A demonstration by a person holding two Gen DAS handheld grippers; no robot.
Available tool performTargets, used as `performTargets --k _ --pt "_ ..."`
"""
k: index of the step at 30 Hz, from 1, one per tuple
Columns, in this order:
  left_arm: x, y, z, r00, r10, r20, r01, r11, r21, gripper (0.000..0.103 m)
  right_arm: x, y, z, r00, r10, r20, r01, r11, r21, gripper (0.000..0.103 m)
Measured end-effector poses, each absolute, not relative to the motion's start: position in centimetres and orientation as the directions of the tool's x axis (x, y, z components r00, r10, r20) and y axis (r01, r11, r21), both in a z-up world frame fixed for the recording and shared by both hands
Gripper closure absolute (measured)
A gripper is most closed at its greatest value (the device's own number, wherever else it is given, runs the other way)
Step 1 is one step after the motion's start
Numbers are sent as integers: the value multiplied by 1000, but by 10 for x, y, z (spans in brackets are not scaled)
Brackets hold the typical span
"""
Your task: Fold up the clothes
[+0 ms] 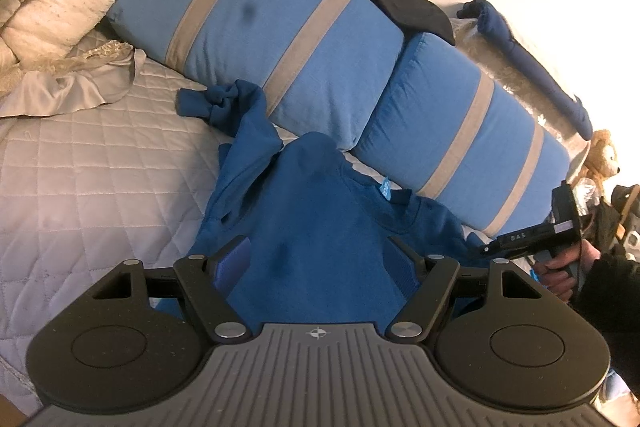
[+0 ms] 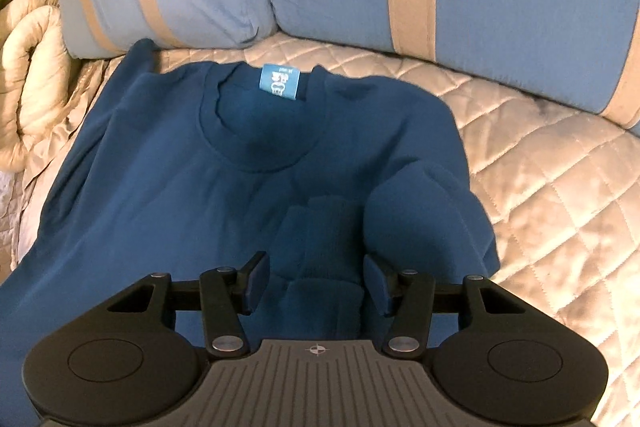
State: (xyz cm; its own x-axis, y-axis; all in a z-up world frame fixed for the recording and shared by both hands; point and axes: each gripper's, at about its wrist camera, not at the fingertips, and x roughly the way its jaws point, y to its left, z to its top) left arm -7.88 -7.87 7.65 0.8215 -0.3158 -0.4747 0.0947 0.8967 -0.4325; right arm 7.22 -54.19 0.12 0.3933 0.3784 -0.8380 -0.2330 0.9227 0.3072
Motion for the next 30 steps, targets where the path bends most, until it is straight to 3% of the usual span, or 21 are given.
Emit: performTargets --k 5,9,15,30 --pt "-79 -77 76 823 -318 -471 95 894 -439 31 76 -544 -9 360 394 -846 -205 918 340 70" --pt "-79 -76 76 824 -324 -465 97 889 -448 31 71 -545 -5 394 400 -827 -201 916 348 78" --pt "-79 -73 75 828 -329 -454 94 880 -465 31 60 -552 23 519 370 -770 -192 929 317 81" --pt "-81 -74 76 833 -311 -458 76 883 -463 30 39 -602 118 799 144 -583 -46 983 180 82"
